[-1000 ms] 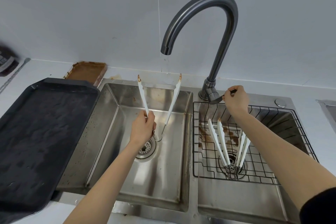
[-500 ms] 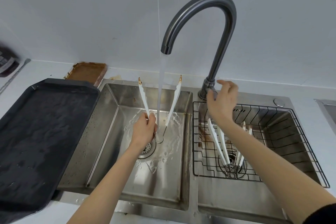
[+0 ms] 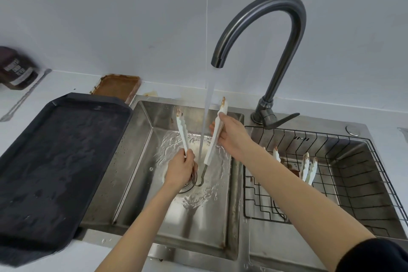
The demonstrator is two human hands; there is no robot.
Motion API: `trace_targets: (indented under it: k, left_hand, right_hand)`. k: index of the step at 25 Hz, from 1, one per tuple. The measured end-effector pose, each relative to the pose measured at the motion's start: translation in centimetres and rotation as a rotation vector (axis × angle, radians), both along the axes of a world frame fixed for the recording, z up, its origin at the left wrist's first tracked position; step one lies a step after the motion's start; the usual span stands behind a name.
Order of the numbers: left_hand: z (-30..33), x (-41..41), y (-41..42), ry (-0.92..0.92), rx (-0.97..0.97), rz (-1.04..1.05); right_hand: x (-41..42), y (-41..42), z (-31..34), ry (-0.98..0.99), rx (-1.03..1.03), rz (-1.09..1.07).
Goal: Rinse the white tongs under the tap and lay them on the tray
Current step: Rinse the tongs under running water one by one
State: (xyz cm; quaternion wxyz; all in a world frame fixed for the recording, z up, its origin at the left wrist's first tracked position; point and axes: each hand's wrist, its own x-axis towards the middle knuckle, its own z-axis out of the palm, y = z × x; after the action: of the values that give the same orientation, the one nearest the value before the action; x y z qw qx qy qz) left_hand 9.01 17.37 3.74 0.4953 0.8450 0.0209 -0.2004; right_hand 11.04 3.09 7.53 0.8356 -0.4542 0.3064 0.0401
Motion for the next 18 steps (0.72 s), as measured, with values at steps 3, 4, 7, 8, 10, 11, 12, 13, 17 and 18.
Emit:
trace_targets:
  k: [3, 4, 7, 8, 10, 11, 12, 13, 17, 18]
  left_hand:
    - [-1.1, -0.3, 0.6, 0.011, 0.128, -0.053]
    - [-1.4, -0.4, 0.9, 0.007, 0.158, -0.061]
    - [-1.8, -0.4, 1.4, 0.027, 0.175, -0.09]
    - [-2.0, -0.3, 1.6, 0.033, 0.184, -0.103]
    - [-2.3, -0.2, 2.0, 0.048, 0.22, -0.117]
    - [-2.6, -0.2, 2.1, 0.058, 0.239, -0.117]
    - [-2.9, -0.1, 2.4, 0.073, 0.253, -0.11]
    - [-3.1, -0.1, 2.7, 0.086, 0.265, -0.1]
    - [-4.1, 1.2, 4.1, 0.153, 0.235, -0.097]
    - [-4.1, 1.6, 4.4, 0.172, 0.204, -0.107]
  right_hand:
    - [0.5, 0.2, -0.2, -0.005, 0.091, 0.015]
    - [0.8, 0.2, -0.4, -0.002, 0.097, 0.015]
    - [1.6, 0.9, -1.1, 0.027, 0.098, 0.027]
    - [1.8, 1.2, -1.5, 0.047, 0.088, 0.027]
    - [1.9, 1.7, -2.6, 0.091, 0.051, 0.023]
    - [1.8, 1.9, -3.0, 0.114, 0.025, 0.025]
    - [1.8, 2.0, -3.3, 0.133, 0.0, 0.028]
    - [1.7, 2.3, -3.4, 0.152, -0.032, 0.03]
    - [1.8, 3.8, -3.6, 0.177, -0.142, 0.014]
    - [2.0, 4.1, -3.8, 0.165, -0.165, 0.008]
